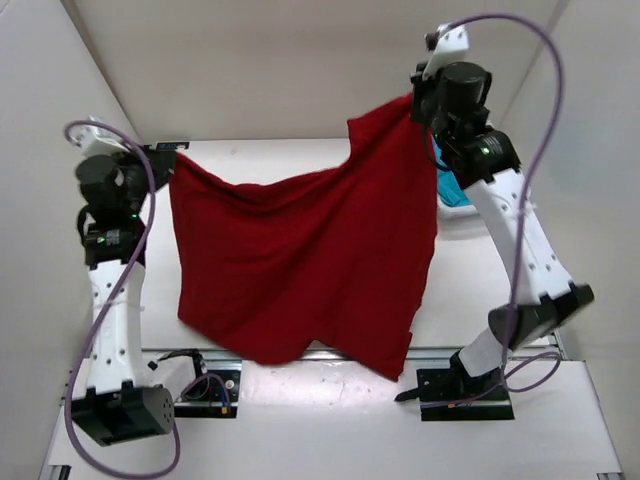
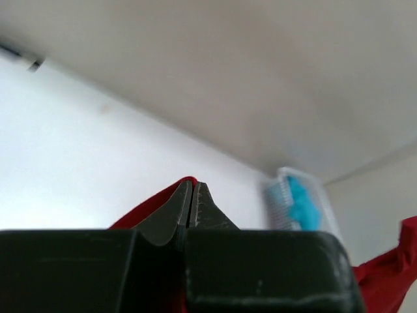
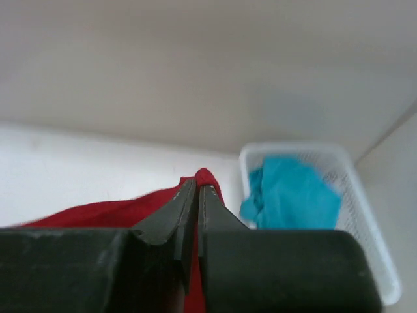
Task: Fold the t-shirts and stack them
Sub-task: Flatten out the tshirt
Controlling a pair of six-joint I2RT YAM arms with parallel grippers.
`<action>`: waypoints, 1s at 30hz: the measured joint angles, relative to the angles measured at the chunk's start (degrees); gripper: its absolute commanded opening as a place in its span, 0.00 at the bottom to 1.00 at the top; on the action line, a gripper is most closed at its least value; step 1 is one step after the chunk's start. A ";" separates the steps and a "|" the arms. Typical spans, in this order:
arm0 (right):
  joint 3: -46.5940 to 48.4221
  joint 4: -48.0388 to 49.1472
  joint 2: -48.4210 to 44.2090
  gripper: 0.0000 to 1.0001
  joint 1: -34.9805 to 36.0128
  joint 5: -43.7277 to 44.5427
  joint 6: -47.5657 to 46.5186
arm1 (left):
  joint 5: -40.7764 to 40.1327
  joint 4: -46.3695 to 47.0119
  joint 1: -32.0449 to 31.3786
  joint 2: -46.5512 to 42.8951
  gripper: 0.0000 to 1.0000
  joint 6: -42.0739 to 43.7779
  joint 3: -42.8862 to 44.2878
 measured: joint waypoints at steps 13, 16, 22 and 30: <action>21.57 -9.73 33.46 0.00 -13.09 -25.92 13.94 | -2.78 3.74 -0.15 28.28 0.00 -0.61 -4.44; 23.17 -6.43 30.51 0.00 -13.62 -24.11 13.79 | -2.12 3.61 0.35 28.48 0.00 -1.68 5.01; 22.82 5.33 16.41 0.00 -10.14 -18.32 9.09 | -1.95 7.15 1.70 25.57 0.00 -2.75 21.55; 15.21 10.99 3.61 0.00 -10.38 -18.05 8.17 | -2.29 9.29 4.90 19.58 0.00 -2.60 16.02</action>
